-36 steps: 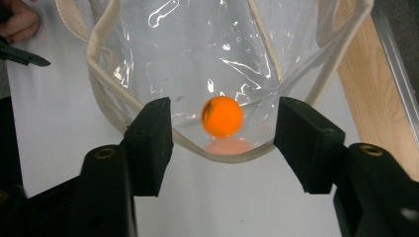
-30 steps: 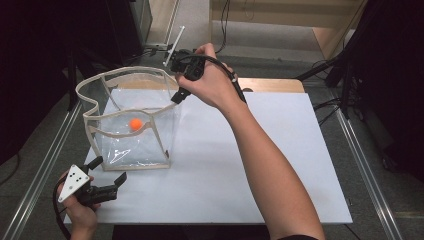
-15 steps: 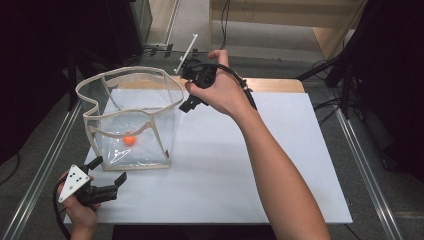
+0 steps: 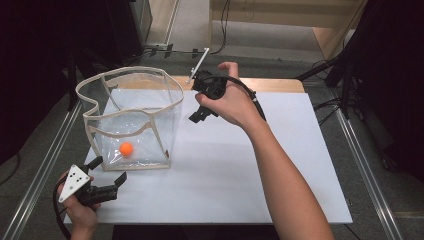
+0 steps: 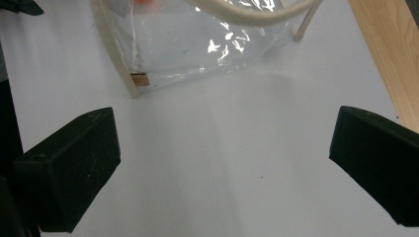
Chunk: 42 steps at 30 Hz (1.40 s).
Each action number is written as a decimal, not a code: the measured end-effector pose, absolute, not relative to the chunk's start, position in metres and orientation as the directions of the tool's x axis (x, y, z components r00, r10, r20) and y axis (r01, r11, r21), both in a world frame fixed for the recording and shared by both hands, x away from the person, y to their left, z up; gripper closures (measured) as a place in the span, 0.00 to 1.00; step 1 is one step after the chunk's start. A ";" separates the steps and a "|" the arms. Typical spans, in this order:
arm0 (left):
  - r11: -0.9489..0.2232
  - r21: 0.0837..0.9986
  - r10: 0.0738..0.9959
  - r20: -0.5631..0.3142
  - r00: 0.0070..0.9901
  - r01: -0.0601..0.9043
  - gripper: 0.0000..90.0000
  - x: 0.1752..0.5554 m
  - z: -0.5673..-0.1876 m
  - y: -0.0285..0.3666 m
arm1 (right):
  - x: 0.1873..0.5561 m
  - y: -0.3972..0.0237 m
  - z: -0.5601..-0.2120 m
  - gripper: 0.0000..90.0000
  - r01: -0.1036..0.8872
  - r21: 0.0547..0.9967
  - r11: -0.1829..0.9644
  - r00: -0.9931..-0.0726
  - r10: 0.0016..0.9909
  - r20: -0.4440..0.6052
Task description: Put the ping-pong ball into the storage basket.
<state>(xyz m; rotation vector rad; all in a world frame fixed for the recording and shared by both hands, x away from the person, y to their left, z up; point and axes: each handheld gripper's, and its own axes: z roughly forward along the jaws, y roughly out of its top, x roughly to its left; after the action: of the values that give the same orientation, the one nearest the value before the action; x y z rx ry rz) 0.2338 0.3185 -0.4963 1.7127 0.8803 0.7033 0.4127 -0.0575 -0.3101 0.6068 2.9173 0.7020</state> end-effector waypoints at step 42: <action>-0.194 0.956 0.829 0.041 0.557 0.219 0.04 0.234 -0.496 0.319 | 0.377 -0.122 -0.369 0.00 0.420 0.484 0.768 -0.886 0.463 0.034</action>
<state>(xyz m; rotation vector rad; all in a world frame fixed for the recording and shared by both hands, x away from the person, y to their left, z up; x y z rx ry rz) 0.2337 0.3187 -0.4964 1.7145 0.8807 0.7067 0.3772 -0.1219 -0.3688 0.7181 2.8714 0.7554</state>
